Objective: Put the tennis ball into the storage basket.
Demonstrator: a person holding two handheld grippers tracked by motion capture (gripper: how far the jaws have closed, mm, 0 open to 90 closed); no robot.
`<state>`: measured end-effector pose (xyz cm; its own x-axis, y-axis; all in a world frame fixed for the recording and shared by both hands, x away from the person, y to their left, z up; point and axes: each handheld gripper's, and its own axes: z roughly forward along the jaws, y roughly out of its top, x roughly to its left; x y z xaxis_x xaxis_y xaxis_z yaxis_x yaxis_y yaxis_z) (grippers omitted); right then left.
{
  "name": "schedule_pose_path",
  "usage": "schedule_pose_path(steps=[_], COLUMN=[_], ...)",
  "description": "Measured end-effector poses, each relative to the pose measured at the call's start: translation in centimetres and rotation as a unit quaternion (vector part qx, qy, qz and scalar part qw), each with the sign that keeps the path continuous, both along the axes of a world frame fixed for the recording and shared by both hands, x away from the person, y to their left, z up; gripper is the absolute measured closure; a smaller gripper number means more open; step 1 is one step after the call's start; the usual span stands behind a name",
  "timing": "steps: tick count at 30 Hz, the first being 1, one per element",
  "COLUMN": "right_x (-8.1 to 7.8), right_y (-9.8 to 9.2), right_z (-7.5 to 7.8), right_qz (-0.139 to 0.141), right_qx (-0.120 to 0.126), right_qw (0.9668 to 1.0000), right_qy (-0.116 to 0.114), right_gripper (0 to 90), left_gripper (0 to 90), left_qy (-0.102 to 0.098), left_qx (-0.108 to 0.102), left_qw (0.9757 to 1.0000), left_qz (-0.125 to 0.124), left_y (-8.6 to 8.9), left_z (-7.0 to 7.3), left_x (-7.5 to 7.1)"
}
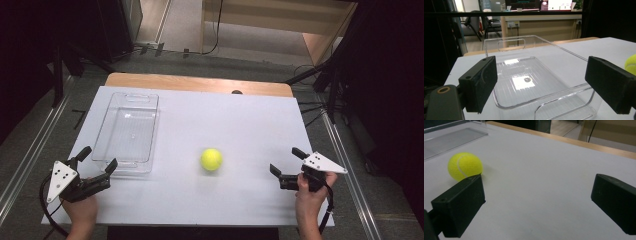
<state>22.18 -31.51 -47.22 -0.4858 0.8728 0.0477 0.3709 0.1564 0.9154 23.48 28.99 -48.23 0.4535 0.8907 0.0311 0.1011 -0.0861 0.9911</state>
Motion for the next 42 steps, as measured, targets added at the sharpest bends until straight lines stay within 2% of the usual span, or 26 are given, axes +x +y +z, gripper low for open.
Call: schedule_pose_path(steps=[8,17,25,27,29,30,36,42], right_x=[1.5,3.2,4.7,5.2,5.3,5.6,6.1,6.7], right_y=[2.1,4.2,6.2,6.9,7.1,7.6,8.6,9.9], right_z=[1.4,2.2,2.8,3.0,3.0,3.1,3.0,2.8], right_qz=[0.036,0.073,0.102,0.113,0.115,0.123,0.137,0.16], right_qx=[-0.021,-0.045,-0.072,-0.079,-0.081,-0.083,-0.092,-0.105], right_qw=[0.999,0.9958,0.9909,0.9888,0.9883,0.9869,0.9836,0.9775], right_qy=[0.013,0.033,0.051,0.057,0.058,0.065,0.073,0.088], right_gripper=[0.0,0.0,0.0,0.0,0.0,0.0,0.0,0.0], left_gripper=[11.3,11.3,11.3,11.3,11.3,11.3,11.3,11.3], left_qy=[0.0,0.0,-0.001,0.0,0.0,0.0,0.0,0.0], left_qx=[0.002,0.002,0.0,0.002,0.002,0.002,0.002,0.001], left_qw=[1.0,1.0,1.0,1.0,1.0,1.0,1.0,1.0], left_qz=[0.0,0.0,-0.001,-0.001,-0.001,-0.001,-0.001,-0.002], left_y=[0.0,0.0,-0.1,-0.1,-0.1,-0.1,-0.1,-0.1], left_z=[0.0,0.0,0.0,0.0,0.0,0.0,0.0,0.0], left_x=[0.0,0.0,0.0,0.0,0.0,0.0,0.0,0.0])
